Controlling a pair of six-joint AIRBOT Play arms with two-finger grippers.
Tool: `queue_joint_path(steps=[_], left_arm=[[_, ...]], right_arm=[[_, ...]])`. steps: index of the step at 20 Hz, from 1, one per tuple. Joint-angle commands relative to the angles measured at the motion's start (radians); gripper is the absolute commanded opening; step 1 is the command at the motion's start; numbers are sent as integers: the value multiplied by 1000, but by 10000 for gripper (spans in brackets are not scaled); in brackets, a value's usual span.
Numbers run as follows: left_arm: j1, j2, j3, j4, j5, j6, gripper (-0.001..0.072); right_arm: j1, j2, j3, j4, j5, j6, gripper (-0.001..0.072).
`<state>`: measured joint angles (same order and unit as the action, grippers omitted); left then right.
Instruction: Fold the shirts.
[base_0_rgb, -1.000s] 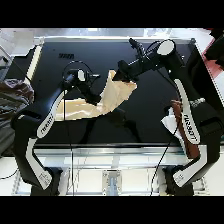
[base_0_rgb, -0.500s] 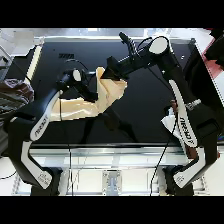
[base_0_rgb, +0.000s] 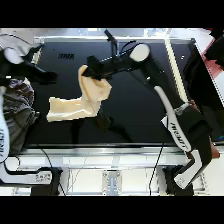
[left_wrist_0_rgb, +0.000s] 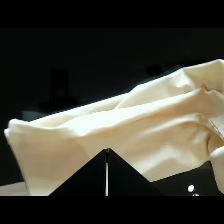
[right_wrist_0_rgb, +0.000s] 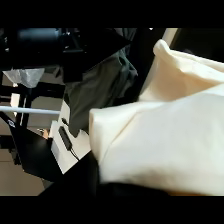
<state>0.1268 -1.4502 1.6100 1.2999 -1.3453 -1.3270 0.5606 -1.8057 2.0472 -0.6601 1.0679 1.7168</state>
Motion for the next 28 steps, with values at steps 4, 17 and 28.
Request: queue_joint_path(steps=[4, 17, 28], left_arm=[[191, 119, -1, -105, -34, 4, 8], [195, 120, -2, -113, -70, 3, 8], [195, 117, -2, -149, -58, 4, 8]], right_arm=[[224, -142, 0, 220, -354, -100, 112], [-97, 23, -8, -69, 6, -197, 610], [-167, -272, -89, -180, 177, -96, 611]])
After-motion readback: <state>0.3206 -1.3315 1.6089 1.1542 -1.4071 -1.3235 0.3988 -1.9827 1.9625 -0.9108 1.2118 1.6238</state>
